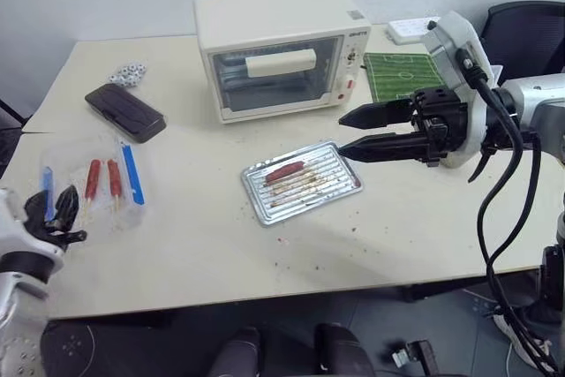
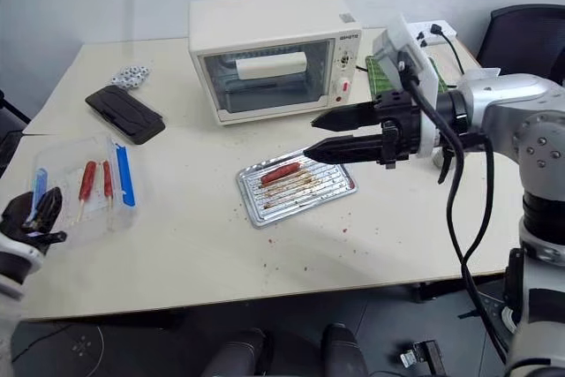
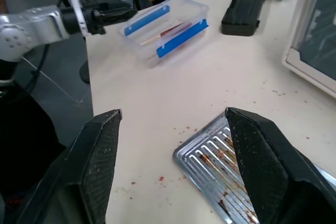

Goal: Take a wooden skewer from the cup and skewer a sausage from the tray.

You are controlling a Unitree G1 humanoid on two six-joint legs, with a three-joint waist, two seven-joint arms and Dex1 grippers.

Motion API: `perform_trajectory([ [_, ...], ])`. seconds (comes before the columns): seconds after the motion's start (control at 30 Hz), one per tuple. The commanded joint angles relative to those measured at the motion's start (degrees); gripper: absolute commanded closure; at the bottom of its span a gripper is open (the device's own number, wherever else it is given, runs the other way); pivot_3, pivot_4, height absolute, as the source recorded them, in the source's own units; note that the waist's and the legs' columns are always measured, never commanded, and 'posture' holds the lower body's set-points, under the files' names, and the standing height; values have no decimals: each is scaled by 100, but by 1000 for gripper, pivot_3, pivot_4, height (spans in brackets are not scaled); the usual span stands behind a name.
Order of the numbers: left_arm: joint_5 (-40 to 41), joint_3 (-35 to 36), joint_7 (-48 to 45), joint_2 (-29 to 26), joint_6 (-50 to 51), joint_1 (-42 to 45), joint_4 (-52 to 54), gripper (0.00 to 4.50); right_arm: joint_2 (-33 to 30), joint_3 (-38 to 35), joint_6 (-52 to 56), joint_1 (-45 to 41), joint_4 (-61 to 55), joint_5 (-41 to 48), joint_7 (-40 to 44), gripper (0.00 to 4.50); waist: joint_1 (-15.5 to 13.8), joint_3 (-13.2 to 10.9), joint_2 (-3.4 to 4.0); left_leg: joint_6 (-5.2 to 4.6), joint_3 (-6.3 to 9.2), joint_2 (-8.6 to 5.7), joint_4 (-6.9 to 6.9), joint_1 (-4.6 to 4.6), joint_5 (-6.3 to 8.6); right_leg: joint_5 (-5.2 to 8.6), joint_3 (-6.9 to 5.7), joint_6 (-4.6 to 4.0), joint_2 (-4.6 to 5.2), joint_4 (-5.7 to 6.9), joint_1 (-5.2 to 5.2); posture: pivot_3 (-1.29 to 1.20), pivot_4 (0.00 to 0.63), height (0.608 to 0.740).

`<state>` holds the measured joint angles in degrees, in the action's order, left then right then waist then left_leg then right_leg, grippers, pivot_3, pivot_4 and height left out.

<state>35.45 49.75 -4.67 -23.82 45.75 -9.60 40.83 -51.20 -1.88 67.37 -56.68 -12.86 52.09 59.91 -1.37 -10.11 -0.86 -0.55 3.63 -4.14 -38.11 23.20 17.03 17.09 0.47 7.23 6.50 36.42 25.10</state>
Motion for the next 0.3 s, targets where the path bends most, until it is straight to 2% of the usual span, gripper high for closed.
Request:
perform_trajectory([
  [0.03, 538, 972, -614, -304, -118, -622, 186, 2466, -180, 51, -418, 34, 121, -329, 206, 1221, 21, 0, 0, 1, 0, 4, 1, -1, 2, 0, 0, 0, -2, -4, -2, 0, 150, 740],
  [0.13, 930, 1446, -862, -414, -114, -1027, 55, 2466, -223, 104, -639, 68, 310, -527, 356, 1221, 13, -1, 3, 0, -1, 5, 2, -3, 3, 1, 0, -2, -1, -10, -6, 0, 150, 740],
  [0.3, 1128, 1573, -928, -437, -180, -1395, 104, 2466, -219, 154, -816, 150, 439, -767, 510, 1221, -3, -4, 8, -7, 32, 7, 3, -22, 9, -3, 1, -5, 3, -50, -58, 0, 150, 740],
])
